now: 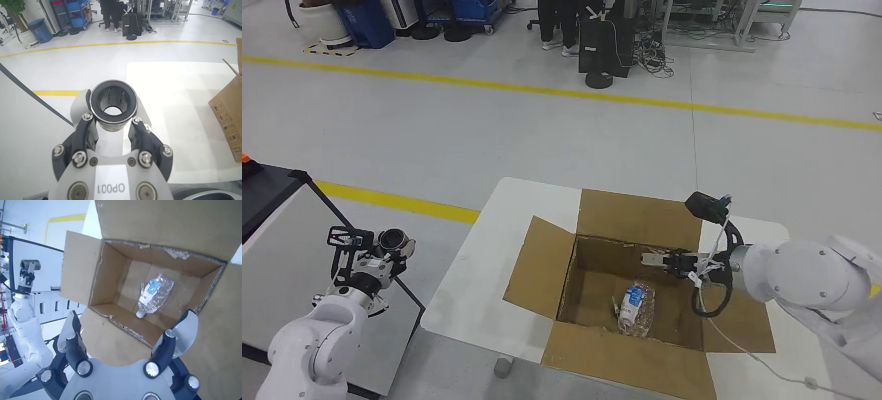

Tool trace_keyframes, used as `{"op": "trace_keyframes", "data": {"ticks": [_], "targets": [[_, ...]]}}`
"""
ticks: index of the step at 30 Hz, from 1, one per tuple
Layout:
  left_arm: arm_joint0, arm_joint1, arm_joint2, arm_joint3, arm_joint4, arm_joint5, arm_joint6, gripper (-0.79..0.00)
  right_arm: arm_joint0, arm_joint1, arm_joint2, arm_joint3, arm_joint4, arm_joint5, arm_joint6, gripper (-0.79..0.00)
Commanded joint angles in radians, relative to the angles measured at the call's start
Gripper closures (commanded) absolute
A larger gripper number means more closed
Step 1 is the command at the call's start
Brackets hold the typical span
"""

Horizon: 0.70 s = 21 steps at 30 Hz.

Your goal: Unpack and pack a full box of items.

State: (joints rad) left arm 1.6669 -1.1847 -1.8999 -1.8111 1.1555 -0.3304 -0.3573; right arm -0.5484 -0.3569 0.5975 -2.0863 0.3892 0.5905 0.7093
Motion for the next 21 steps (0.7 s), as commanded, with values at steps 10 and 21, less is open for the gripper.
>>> {"op": "trace_keyframes", "data": {"ticks": [10,21], "targets": [[0.0,0.0,0.0,0.0,0.0,0.0,0.0,0.0,-0.131,0.135,0.161,0.093,-0.073,-0.345,0.001,-0.785],[0.0,0.0,0.0,0.0,0.0,0.0,0.0,0.0,-0.269,0.264,0.227,0.078,-0.141,-0.469,-0.121,-0.785]]}}
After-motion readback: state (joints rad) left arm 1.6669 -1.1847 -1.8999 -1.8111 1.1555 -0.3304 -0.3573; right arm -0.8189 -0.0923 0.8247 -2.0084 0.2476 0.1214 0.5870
